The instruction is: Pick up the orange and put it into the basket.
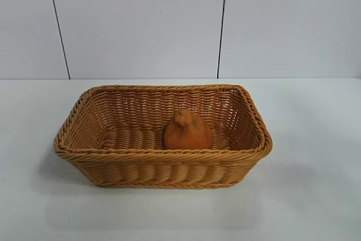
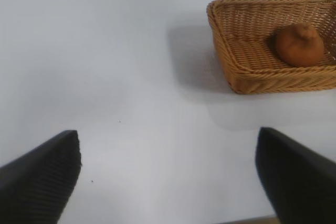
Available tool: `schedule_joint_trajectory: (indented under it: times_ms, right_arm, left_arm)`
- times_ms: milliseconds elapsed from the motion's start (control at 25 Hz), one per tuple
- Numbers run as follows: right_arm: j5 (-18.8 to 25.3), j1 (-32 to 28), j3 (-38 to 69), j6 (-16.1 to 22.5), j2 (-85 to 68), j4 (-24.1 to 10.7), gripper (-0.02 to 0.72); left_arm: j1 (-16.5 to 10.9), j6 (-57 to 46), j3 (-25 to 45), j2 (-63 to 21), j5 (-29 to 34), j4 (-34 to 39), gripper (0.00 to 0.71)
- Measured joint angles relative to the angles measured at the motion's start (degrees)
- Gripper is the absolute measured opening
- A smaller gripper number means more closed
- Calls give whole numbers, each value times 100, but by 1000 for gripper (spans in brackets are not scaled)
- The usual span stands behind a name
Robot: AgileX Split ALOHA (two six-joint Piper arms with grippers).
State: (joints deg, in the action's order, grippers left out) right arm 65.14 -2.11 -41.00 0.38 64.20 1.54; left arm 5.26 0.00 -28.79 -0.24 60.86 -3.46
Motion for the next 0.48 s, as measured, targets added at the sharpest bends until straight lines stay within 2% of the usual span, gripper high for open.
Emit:
schedule_joint_trajectory:
  times_ms: [280, 480]
  right_arm:
    - [-179, 0, 337, -38, -1433, 166, 610]
    - [-601, 0, 891, -201, -2539, 223, 610]
  left_arm:
    - [0, 0, 0, 0, 11, 0, 644]
    - [0, 0, 0, 0, 11, 0, 644]
